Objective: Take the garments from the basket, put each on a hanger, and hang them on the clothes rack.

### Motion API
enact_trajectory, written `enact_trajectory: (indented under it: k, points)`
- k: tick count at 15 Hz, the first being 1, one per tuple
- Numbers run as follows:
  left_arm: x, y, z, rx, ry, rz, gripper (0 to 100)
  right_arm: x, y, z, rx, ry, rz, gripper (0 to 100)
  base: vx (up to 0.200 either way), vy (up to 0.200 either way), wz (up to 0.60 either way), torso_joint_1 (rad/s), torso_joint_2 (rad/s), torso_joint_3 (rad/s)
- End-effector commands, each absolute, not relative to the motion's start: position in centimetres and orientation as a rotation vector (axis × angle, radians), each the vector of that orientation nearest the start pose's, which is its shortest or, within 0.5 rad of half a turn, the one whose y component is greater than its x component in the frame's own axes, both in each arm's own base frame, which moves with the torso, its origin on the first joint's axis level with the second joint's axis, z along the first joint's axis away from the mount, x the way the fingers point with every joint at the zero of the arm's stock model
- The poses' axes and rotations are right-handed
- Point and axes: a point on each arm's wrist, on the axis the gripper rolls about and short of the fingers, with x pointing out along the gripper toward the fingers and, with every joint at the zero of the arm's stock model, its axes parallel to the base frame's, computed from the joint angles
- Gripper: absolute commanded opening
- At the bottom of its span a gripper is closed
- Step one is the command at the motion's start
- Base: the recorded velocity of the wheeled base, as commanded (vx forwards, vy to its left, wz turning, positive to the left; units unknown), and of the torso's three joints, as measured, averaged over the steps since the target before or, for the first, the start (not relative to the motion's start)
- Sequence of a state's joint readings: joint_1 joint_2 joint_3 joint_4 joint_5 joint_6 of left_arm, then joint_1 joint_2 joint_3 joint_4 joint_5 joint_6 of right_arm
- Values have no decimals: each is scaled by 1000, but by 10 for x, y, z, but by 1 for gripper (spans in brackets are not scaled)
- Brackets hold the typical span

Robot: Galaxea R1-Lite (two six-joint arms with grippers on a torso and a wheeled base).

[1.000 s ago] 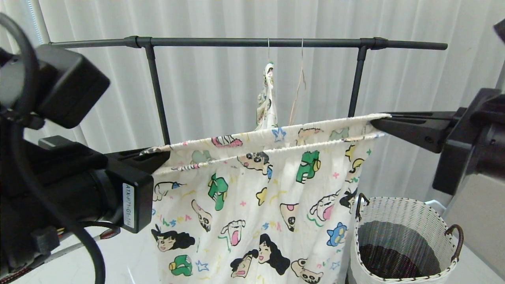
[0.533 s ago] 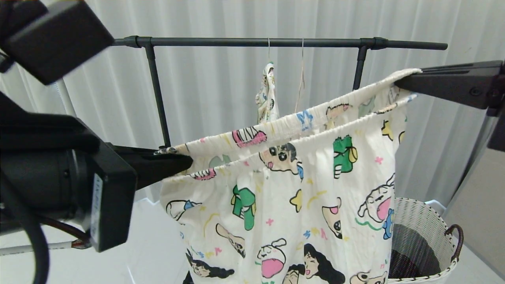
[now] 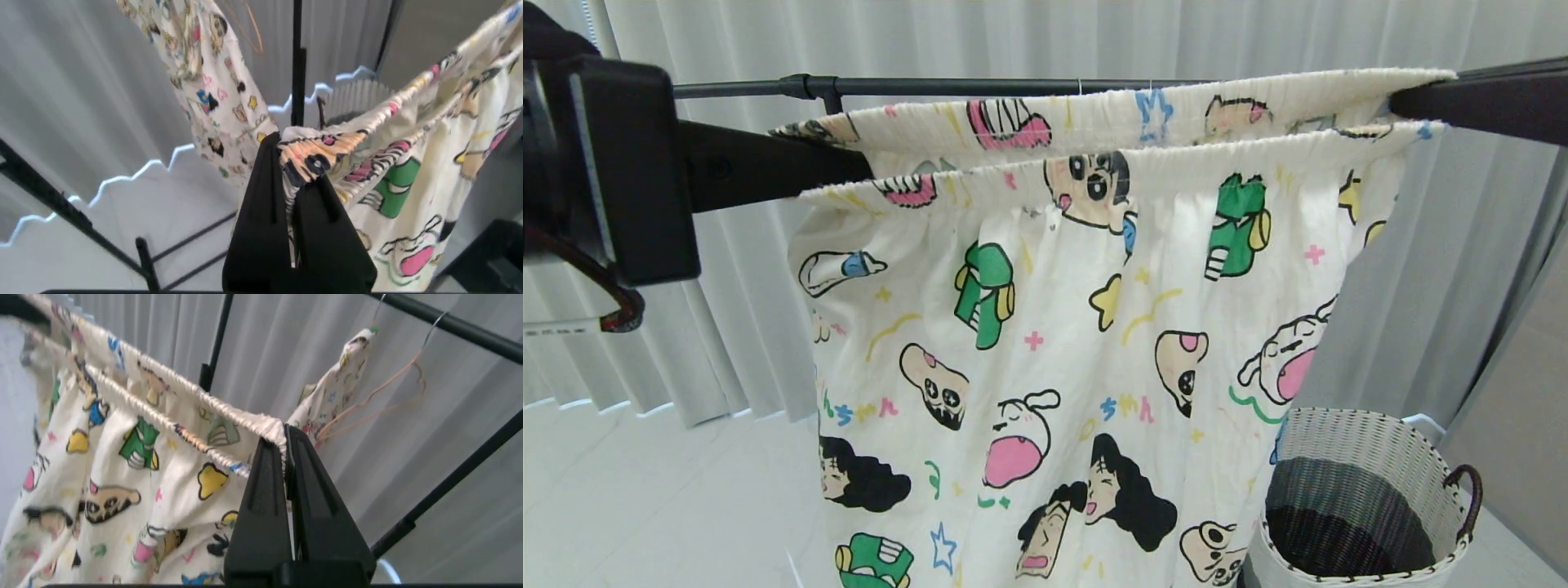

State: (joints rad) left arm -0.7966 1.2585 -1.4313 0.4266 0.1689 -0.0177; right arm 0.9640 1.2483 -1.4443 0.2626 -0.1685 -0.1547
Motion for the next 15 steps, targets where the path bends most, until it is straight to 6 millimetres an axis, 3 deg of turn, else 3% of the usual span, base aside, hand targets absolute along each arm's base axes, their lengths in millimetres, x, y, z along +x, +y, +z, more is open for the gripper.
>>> enact_trajectory:
  k: [1,4,7,11,15]
  points:
    - [119,-117,363,106,231,-627,0,91,123,392,-194,13,794,0,0,0,0,0,0,0]
    - [118,-120,363,192,195,-654,0,70,99,384,-266,126,844,0,0,0,0,0,0,0]
    - [123,-134,362,208,136,-684,0,45,83,377,-300,184,1075,0,0,0,0,0,0,0]
    - [126,-153,361,197,113,-737,0,29,90,370,-328,211,1328,0,0,0,0,0,0,0]
    - [126,-153,360,191,109,-732,0,28,92,369,-333,212,1347,0,0,0,0,0,0,0]
